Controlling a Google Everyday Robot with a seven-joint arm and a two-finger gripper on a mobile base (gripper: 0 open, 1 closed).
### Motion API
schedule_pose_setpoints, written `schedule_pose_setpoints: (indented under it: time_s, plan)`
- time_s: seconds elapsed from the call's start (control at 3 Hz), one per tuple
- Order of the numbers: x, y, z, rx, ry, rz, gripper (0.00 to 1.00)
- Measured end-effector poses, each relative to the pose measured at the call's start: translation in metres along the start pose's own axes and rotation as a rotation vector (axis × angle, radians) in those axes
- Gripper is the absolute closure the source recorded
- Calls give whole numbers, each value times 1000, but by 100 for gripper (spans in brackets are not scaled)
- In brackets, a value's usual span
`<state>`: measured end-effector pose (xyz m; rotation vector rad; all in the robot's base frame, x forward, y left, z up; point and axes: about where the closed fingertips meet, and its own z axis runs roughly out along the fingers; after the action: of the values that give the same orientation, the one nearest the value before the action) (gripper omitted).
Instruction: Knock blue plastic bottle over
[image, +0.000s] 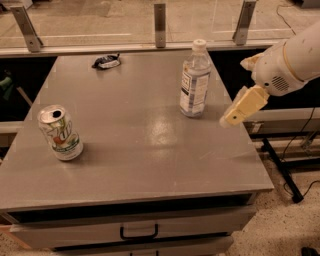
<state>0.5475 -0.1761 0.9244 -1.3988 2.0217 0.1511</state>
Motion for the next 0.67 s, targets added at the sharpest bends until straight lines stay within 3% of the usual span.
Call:
schedule_pose_setpoints:
  time_s: [0.67]
  plan:
    - [-43,-18,65,-34,-318,44,0]
